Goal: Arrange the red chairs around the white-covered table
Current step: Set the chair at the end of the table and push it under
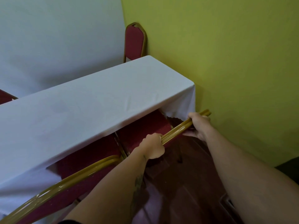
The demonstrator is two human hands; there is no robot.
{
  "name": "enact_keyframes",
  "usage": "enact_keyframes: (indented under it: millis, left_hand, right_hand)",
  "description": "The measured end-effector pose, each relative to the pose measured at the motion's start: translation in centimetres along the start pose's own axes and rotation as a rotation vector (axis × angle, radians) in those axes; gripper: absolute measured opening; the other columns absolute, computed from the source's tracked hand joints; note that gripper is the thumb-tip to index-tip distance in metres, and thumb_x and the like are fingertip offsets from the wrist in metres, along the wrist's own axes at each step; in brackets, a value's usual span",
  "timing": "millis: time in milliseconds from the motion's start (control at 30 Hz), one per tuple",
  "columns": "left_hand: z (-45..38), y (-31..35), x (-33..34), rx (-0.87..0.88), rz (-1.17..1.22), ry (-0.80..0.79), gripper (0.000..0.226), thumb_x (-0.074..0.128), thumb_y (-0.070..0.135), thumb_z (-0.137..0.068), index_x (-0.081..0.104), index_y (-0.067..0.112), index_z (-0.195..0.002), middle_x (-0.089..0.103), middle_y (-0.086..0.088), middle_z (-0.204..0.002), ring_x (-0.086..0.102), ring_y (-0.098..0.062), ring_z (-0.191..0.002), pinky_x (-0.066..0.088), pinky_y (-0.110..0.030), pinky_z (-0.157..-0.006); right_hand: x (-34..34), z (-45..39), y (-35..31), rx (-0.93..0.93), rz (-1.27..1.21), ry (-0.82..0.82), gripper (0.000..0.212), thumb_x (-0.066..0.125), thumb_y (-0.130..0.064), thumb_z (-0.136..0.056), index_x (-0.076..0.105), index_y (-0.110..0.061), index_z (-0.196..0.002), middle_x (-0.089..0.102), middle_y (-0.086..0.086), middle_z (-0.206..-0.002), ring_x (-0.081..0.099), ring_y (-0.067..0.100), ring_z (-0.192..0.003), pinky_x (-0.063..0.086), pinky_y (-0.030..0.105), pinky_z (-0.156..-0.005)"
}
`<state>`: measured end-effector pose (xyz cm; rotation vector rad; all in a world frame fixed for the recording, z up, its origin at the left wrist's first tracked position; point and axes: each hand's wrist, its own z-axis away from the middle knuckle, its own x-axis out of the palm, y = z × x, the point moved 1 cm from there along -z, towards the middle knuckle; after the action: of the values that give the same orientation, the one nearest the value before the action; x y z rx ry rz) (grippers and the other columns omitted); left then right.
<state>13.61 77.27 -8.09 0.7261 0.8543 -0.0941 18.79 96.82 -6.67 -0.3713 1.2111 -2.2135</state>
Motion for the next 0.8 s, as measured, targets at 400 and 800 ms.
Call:
enact_keyframes:
  millis: [400, 800]
  left_hand:
    - [9.7, -5.6, -6.4, 0.077, -0.113, 0.051, 0.044, 0.043, 0.008, -0.09, 0.066, 0.022, -0.125, 0.067, -0.004, -0.122, 0.067, -0.022, -0.096, 0.053, -0.03, -0.077]
    - [23.3, -21.0, -18.2, 0.083, -0.179, 0.125, 0.047, 0.047, 0.011, -0.089, 0.064, 0.025, -0.131, 0.06, -0.004, -0.139, 0.054, -0.025, -0.127, 0.044, -0.039, -0.107]
  right_hand:
    - [4.2, 7.7, 1.3, -0.049, 0.192, 0.086, 0.06, 0.059, -0.011, -0.091, 0.029, 0.001, -0.141, 0.052, 0.019, -0.138, 0.065, 0.037, -0.108, 0.061, 0.04, -0.05]
    - [20.6, 23.7, 3.8, -0.351, 0.782, 0.065, 0.067, 0.062, -0.031, -0.081, 0.046, 0.006, -0.135, 0.062, 0.024, -0.129, 0.061, 0.042, -0.115, 0.052, 0.041, -0.089]
